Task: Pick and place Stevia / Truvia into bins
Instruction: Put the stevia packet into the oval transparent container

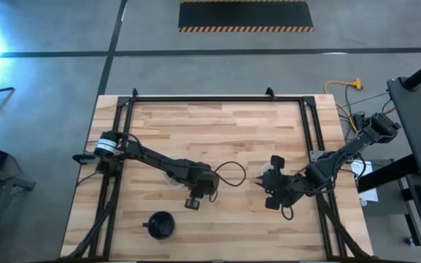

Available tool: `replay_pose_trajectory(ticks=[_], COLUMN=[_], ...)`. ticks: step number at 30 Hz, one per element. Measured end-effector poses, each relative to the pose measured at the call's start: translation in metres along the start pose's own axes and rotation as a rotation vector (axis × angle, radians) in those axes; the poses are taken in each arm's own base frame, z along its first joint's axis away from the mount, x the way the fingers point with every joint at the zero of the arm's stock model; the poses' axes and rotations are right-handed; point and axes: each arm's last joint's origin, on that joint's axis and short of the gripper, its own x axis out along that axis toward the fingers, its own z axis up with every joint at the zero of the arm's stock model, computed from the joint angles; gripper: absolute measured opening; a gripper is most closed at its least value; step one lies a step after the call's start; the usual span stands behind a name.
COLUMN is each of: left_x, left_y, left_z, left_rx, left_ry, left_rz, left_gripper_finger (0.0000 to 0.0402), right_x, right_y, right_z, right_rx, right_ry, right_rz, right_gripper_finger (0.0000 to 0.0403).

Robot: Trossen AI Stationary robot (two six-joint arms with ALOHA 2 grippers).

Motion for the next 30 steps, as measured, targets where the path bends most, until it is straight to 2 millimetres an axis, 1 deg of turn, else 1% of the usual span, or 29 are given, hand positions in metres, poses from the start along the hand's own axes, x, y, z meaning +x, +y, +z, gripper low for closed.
replay_pose_trajectory(ticks=[4, 9, 12, 17, 21, 24, 30], left_x=[0.0, -0.002, -0.007, -0.024, -0.042, -0.057, -0.077], left_y=[0.0, 0.001, 0.001, 0.002, 0.002, 0.002, 0.002], left_z=[0.0, 0.001, 0.001, 0.003, 0.006, 0.004, -0.008], left_rx=[0.0, -0.001, -0.002, 0.0, 0.0, -0.001, -0.048], left_ry=[0.001, 0.006, 0.029, 0.036, -0.01, -0.023, 0.043], left_rz=[0.007, 0.013, 0.044, 0.104, 0.123, 0.146, 0.222], left_gripper_finger=[0.0007, 0.0005, 0.0002, 0.0001, 0.0001, 0.0001, 0.0], right_x=[0.0, 0.0, 0.0, 0.0, 0.0, 0.001, 0.001], right_y=[0.0, 0.0, 0.0, 0.0, 0.0, 0.0, 0.0], right_z=[0.0, 0.0, 0.0, -0.001, -0.001, -0.001, -0.002], right_rx=[0.0, 0.0, 0.0, -0.001, -0.001, -0.002, 0.001], right_ry=[0.0, 0.0, 0.0, 0.001, 0.001, 0.003, 0.004], right_rz=[0.0, 0.0, 0.0, -0.001, -0.001, -0.002, -0.003], right_gripper_finger=[0.0068, 0.0063, 0.0065, 0.0068, 0.0071, 0.007, 0.0064])
